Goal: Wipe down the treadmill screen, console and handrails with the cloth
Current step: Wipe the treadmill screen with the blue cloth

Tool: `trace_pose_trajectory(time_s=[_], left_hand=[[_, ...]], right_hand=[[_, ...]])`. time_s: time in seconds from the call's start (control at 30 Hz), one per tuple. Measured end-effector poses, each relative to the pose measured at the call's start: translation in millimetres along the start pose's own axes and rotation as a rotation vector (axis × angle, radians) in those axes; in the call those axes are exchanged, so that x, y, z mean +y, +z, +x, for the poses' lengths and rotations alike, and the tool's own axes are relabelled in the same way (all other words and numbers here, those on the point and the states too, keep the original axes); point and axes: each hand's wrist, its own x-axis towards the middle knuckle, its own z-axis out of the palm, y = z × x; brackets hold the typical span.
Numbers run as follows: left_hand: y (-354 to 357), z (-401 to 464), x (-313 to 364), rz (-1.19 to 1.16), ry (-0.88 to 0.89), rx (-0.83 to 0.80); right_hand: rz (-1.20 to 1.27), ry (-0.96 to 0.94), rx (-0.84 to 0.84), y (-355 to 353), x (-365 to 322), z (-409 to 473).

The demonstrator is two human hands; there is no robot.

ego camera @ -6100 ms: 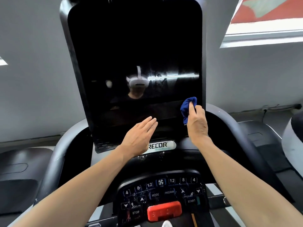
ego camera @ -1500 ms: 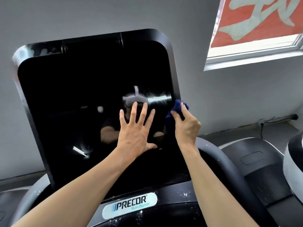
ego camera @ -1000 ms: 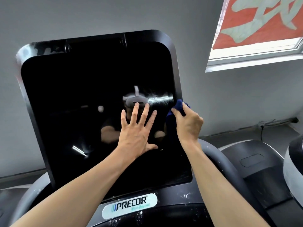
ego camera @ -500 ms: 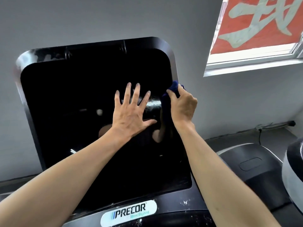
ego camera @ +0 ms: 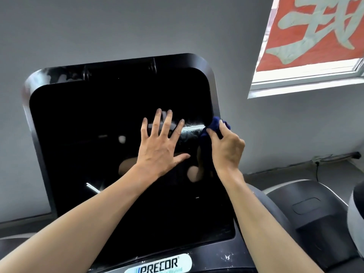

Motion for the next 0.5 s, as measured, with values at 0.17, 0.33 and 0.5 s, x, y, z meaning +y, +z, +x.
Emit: trace_pose_trajectory(time_s=[0.17, 0.33, 0.5], left_hand=[[4.3, 0.3, -0.9, -0.02, 0.009, -0.013], [0.8, -0.1, -1.1, -0.069, -0.002, 0.034], [-23.9, 33.2, -22.1, -0.051, 0.038, 0.314]], right_hand=[[-0.097, -0.035, 0.016, 17.0, -20.6, 59.0], [-0.055, -0.057, 0.028, 8.0, -4.4, 17.2], [-0.078, -0.065, 0.009, 20.1, -24.6, 65.9]])
